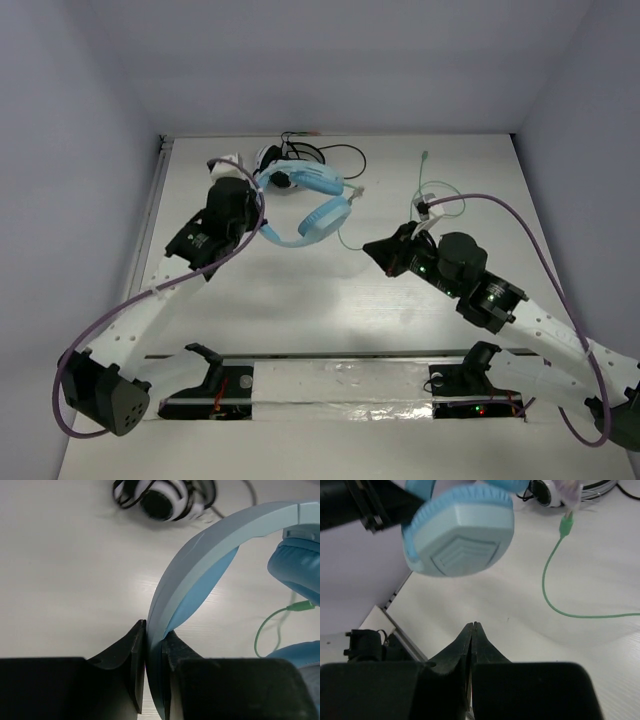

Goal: Wrap the headphones

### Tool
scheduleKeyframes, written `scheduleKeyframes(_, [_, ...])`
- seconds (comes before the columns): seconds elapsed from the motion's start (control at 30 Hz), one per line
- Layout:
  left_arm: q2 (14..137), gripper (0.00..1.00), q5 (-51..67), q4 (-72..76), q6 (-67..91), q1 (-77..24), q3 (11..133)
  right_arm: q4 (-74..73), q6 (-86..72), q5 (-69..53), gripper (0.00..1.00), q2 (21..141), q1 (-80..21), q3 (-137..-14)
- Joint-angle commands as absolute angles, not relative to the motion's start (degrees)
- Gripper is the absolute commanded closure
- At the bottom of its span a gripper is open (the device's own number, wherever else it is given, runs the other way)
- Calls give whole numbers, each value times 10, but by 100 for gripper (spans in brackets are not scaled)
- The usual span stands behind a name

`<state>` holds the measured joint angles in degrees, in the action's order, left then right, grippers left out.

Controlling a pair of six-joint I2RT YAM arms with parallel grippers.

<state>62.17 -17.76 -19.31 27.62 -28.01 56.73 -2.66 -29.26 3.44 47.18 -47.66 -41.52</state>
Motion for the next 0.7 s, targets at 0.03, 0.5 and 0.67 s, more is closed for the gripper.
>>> scheduleKeyframes(0.03, [634,100,-97,-248,196,-282,697,47,-272,-44,100,480,-477,-424])
scheduleKeyframes(0.5, [692,100,19,-307,127,-244,927,26,-225,69,37,475,-449,-425])
scheduleKeyframes(0.67, [718,100,87,-308,121,-214,986,12,-204,53,31,475,-431,-429])
